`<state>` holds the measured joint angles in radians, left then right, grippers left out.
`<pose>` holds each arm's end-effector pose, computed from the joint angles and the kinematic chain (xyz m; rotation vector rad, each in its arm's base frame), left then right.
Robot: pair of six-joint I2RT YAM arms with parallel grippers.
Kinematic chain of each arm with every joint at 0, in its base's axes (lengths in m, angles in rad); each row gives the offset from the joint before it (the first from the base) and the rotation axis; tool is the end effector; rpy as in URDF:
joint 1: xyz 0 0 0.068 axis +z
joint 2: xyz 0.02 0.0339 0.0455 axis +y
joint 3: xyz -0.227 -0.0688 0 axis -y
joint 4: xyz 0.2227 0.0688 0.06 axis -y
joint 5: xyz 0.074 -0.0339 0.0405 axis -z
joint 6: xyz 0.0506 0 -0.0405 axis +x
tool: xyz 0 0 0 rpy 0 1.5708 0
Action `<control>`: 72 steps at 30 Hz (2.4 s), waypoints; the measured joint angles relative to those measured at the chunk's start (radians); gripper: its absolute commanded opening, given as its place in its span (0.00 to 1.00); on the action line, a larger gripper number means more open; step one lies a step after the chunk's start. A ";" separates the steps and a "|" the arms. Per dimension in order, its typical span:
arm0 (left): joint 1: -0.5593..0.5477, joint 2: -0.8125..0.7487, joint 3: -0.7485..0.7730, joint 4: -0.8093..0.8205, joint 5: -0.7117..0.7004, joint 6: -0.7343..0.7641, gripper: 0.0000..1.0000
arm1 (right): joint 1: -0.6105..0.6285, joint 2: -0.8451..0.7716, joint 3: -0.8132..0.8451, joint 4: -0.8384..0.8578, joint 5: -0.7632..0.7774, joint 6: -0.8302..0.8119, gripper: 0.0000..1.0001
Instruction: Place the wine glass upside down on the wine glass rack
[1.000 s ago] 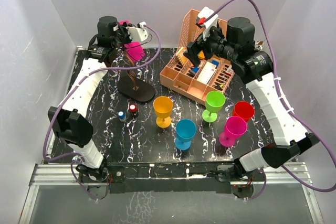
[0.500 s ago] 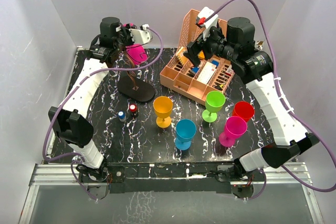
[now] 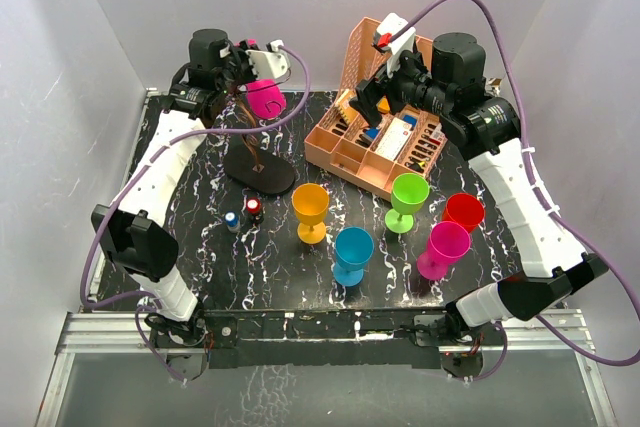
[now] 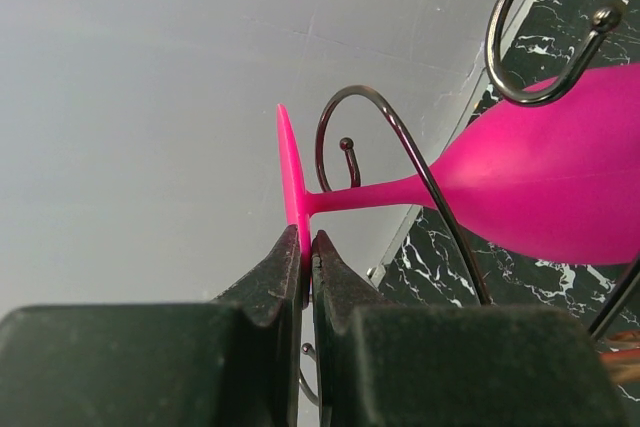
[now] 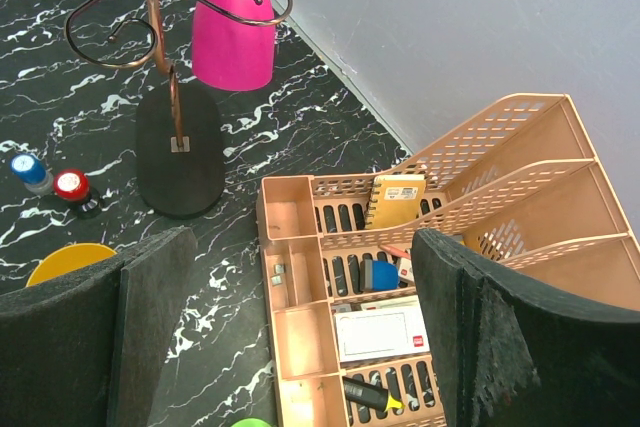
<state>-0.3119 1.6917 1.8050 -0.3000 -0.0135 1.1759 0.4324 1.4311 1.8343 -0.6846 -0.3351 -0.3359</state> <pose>0.3660 -0.1173 0.4005 1.2126 1.3326 0.6362 0.2533 0.1352 0.4470 -0.9055 1.6164 0.3772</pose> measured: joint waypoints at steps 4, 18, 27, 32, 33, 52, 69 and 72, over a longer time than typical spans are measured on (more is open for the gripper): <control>-0.005 0.000 0.001 0.000 0.003 -0.004 0.00 | 0.000 0.000 0.000 0.000 0.000 -0.002 0.98; -0.051 0.016 0.024 0.038 -0.031 -0.019 0.00 | 0.000 0.000 0.000 0.000 0.002 -0.003 0.98; -0.053 0.042 0.028 0.072 -0.065 -0.034 0.00 | 0.000 -0.005 -0.018 0.002 0.004 -0.003 0.98; -0.054 0.042 0.028 0.094 -0.069 -0.027 0.00 | 0.000 -0.005 -0.019 0.002 0.004 -0.003 0.98; -0.055 0.042 0.028 0.095 -0.069 -0.025 0.00 | 0.000 -0.005 -0.019 0.002 0.004 -0.003 0.98; -0.066 0.078 0.032 0.105 -0.069 0.029 0.00 | 0.000 -0.005 -0.019 0.002 0.004 -0.003 0.99; -0.068 0.116 0.067 0.078 -0.129 0.024 0.00 | 0.000 -0.005 -0.019 0.003 0.004 -0.004 0.98; -0.068 0.116 0.068 0.064 -0.136 0.020 0.00 | 0.000 -0.005 -0.019 0.003 0.004 -0.004 0.98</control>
<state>-0.3801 1.8076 1.8725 -0.2356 -0.1493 1.1961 0.4320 1.4258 1.8153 -0.6819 -0.3313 -0.3397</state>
